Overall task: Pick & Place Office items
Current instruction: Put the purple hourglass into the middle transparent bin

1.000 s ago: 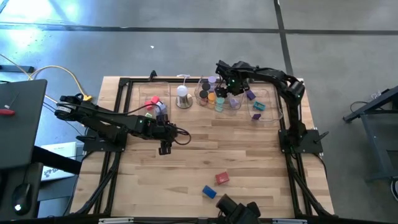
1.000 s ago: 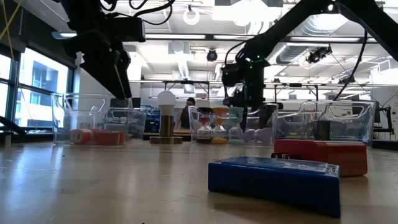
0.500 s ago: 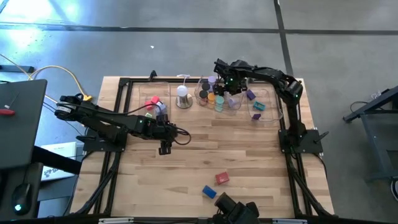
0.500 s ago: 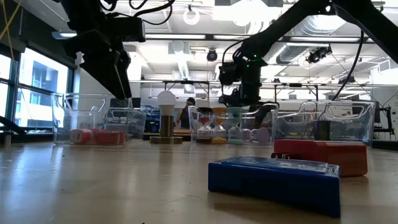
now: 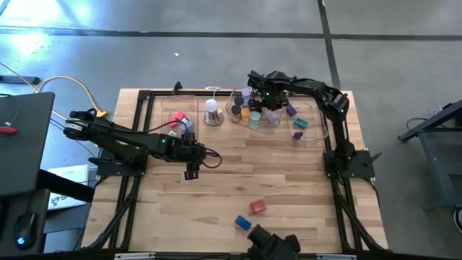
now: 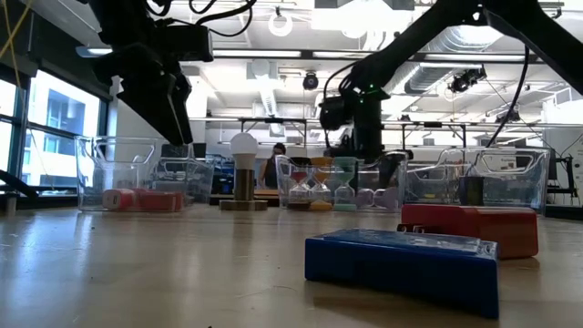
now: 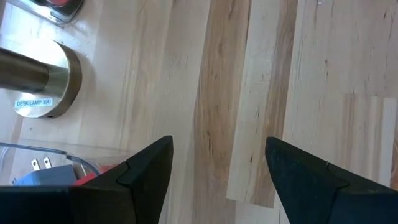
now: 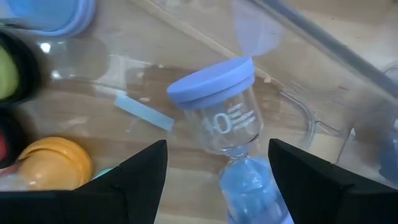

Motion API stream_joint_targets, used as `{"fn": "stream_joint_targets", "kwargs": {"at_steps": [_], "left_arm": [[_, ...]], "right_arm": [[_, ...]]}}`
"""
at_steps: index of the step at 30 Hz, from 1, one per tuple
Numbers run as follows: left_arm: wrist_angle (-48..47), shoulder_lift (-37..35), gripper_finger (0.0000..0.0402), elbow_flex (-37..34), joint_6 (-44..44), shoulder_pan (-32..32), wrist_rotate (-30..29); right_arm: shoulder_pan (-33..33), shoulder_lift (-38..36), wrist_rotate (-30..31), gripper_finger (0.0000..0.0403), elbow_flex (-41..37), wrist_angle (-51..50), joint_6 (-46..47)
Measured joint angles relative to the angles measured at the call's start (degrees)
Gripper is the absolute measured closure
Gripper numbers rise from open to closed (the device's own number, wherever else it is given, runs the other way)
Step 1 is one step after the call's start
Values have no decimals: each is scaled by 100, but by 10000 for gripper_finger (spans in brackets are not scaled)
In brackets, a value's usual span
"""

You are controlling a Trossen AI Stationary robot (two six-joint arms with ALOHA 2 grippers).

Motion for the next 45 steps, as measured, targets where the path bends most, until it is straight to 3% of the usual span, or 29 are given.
{"fn": "stream_joint_targets", "kwargs": {"at_steps": [10,25,45], "left_arm": [[0,1,155,0,-22,-1,151],[0,2,155,0,4,-1,149],[5,1,155,0,13,-1,148]], "right_arm": [[-4,34,20,136,-5,-38,84],[39,54,-155,191,141,-33,130],[165,63,113,194,151,168,370]]}}
